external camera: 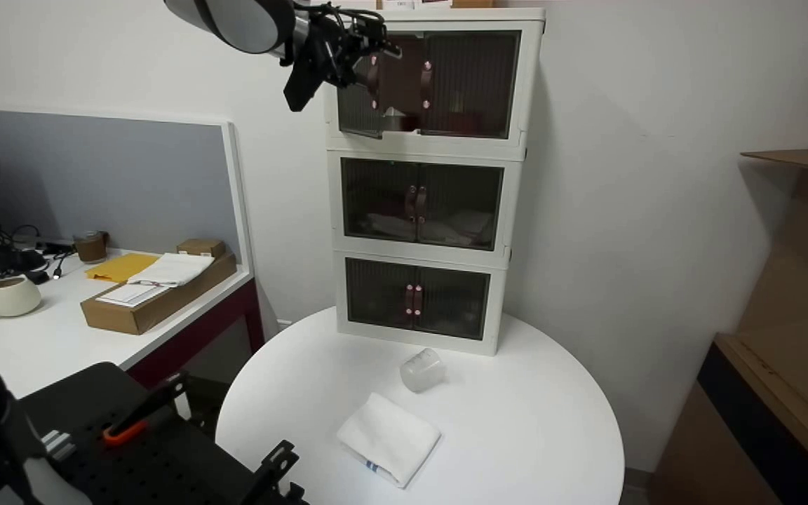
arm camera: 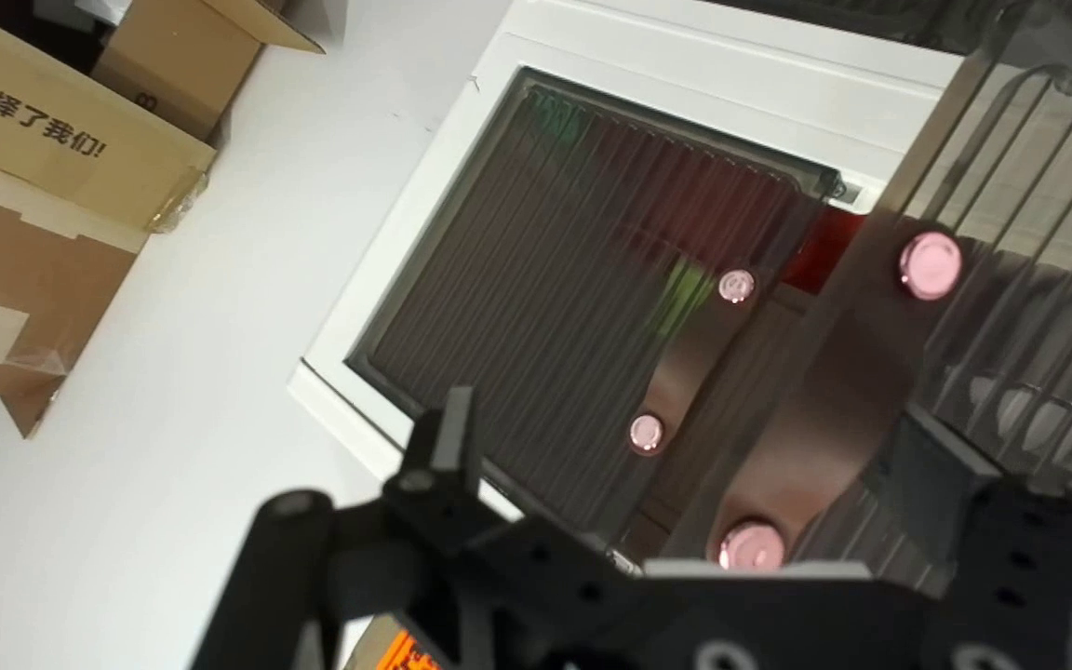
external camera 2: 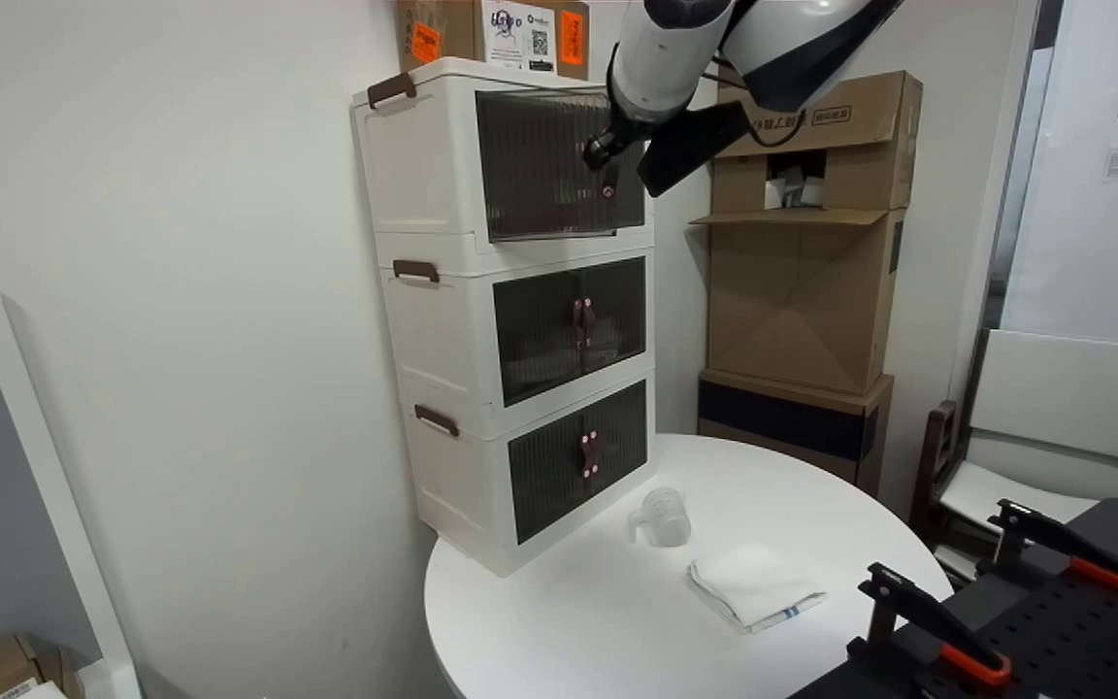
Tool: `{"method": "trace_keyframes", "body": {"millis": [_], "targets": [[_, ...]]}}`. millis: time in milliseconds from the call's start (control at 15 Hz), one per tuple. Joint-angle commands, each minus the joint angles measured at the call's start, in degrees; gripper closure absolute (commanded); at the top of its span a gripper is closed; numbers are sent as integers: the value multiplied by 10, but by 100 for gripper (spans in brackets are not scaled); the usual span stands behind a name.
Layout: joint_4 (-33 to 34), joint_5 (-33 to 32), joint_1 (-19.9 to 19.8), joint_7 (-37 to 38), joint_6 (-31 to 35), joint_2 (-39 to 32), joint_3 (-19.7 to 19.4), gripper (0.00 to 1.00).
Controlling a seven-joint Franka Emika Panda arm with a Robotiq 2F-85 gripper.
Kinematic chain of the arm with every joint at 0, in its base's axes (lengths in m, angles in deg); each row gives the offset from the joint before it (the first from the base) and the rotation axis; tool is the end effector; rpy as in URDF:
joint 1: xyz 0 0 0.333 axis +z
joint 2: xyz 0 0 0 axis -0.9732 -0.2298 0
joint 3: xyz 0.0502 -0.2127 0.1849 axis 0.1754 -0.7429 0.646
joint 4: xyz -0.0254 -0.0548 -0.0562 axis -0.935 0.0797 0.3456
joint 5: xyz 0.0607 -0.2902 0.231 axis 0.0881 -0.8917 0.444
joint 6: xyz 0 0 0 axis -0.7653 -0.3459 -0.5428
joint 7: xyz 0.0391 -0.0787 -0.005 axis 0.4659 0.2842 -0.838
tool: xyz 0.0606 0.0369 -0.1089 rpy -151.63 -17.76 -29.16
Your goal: Open the left and right doors of the topmost cabinet.
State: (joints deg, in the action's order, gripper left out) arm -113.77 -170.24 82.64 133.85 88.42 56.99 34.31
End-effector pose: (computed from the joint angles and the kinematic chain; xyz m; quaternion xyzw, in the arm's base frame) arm 0.5232 0.1163 0.4238 0.7825 0.0604 0.5510 0.2836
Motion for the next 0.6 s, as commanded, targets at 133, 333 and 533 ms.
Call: {"method": "trace_keyframes", "body": {"millis": [133,333,533], "targets": [[-14,-17,15,60,-6,22,-5,0],[-13,-10,19,65,6,24,-7,0],[-12,-14,23,76,3,28,-6,0]]}}
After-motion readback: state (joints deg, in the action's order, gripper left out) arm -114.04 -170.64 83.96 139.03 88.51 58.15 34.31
